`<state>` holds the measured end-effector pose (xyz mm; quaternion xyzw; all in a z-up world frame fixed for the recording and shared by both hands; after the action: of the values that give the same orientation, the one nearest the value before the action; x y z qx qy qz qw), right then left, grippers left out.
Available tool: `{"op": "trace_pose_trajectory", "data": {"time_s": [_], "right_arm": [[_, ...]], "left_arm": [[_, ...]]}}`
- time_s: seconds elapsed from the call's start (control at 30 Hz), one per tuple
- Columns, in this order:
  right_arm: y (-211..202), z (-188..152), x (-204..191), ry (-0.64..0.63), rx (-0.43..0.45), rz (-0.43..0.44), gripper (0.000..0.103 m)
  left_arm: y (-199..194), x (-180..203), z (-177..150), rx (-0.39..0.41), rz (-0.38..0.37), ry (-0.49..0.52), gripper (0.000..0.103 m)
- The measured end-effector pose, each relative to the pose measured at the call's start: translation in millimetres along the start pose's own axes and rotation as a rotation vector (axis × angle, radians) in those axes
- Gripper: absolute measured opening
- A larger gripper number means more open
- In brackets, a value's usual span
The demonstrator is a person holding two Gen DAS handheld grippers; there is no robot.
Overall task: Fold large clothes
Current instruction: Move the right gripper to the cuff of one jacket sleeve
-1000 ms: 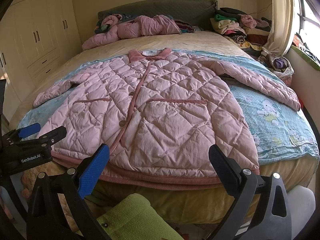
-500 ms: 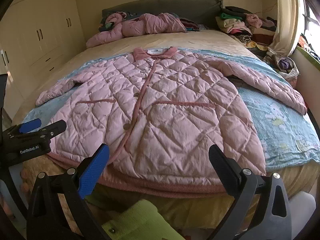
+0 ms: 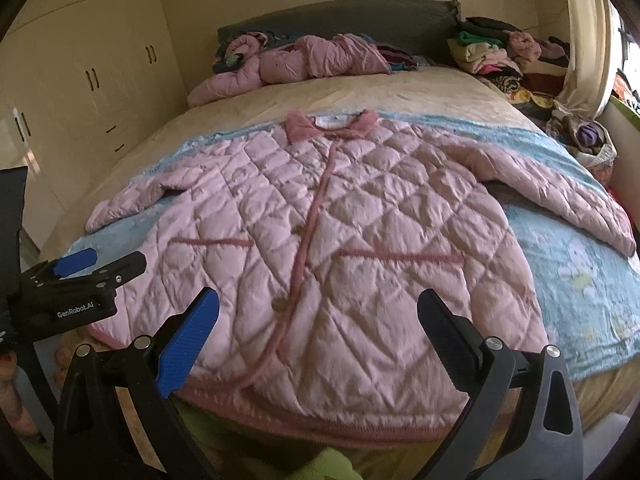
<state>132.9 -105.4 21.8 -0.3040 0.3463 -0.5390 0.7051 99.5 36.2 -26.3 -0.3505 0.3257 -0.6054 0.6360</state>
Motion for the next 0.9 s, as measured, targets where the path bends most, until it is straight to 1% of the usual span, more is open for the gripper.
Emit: {"op": "trace_pose_trajectory", "data": {"time_s": [0.27,0.33,0.53,0.8,0.9], "right_arm": [[5.2,34.8,0.1,0.011,0.021,0.038,0.099],[6.3,42.8,0.1,0.009,0.028,0.048,0.099],[9.5,68.6,3.3,0.023,0.047,0.067,0.099],[8.4,105.6,16.7,0.055,0.089,0.077,0.099],[7.4,119.5,26.0,0.077,0.107,0.075,0.099]], "left_arm": [[-0.2,-16.7,41.5,0.019,0.005,-0.045,0.094],[-0.3,-18.2,50.8,0.024,-0.004,-0.049,0.094],[2.5,-22.4,74.4,0.034,0.008,-0.057,0.094],[5.6,-25.3,112.3,0.06,0.023,-0.08,0.094],[6.7,-24.4,127.2,0.062,0.015,-0.089,0.094]]}}
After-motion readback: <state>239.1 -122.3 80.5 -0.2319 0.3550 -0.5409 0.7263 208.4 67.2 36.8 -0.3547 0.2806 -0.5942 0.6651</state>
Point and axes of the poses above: each gripper's, at about its wrist camera, not at the fingertips, and y roughly the way its jaws point, x to its right, z to its top, the point moved 6 cm from there along y, roughly the way its jaws point, and after that the axes turned 10 degrees about -x, right-handed, at the moved point
